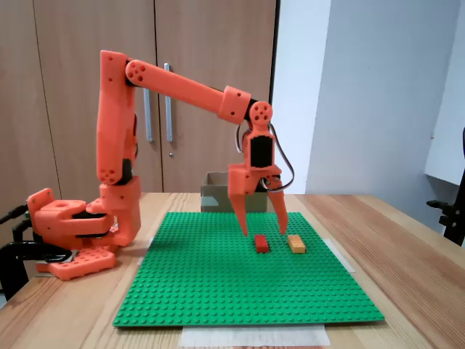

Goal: Pick the red lego block and put it in the box.

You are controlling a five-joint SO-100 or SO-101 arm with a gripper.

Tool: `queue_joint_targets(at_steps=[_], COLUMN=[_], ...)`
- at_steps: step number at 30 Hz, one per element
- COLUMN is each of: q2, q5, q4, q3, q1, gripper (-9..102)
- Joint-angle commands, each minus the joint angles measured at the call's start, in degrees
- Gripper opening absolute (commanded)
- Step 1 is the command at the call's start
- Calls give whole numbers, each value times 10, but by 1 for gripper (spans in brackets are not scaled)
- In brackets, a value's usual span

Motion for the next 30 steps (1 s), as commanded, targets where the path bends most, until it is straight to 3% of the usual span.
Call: queue_joint_targets(at_steps=[1, 30], q2=[-3, -31], q5=[3, -2], q4=[-8, -29], q3=[-3, -2], q1=[2, -3], gripper=[31, 33])
